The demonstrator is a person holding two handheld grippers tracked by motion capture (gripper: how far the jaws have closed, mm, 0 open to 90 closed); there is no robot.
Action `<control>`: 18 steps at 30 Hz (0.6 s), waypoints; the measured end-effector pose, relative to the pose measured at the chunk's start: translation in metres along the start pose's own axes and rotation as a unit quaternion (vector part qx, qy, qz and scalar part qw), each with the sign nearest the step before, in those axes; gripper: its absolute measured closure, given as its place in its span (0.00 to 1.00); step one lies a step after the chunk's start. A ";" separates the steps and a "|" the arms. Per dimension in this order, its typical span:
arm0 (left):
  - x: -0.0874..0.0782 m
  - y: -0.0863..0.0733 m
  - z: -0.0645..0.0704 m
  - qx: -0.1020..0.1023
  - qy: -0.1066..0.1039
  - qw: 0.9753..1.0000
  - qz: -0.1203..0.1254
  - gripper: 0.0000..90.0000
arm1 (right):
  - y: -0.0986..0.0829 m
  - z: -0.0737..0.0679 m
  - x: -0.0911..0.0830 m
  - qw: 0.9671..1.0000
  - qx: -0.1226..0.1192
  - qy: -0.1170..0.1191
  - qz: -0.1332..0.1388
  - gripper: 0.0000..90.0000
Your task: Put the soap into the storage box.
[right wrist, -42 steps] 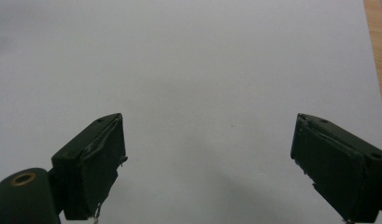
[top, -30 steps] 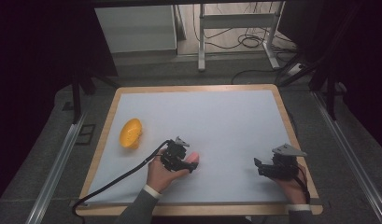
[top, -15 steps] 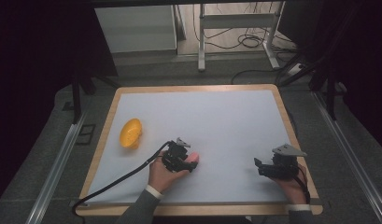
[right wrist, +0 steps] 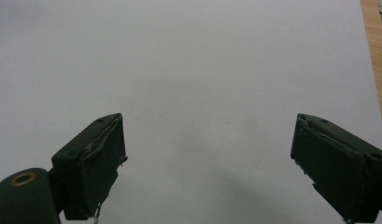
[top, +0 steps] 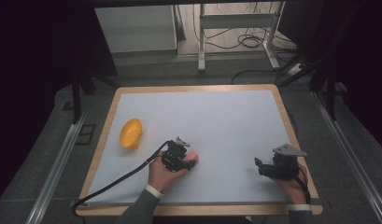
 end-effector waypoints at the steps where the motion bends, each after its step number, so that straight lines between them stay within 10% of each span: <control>1: 0.000 0.000 0.000 0.000 -0.001 1.000 0.000 0.67 | 0.000 0.000 0.000 1.000 0.000 0.000 0.001 0.11; 18: -0.028 0.007 -0.004 0.011 0.001 1.000 0.029 0.67 | 0.000 0.002 -0.001 1.000 0.001 -0.002 0.002 0.11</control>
Point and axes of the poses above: each handheld gripper's, and its own axes: x roughly forward along the jaws, y roughly out of its top, z roughly to its right, the point moved 7 cm from there along x, roughly forward along the jaws, and after that the axes turned 4 degrees about y, right-handed, at the moved point
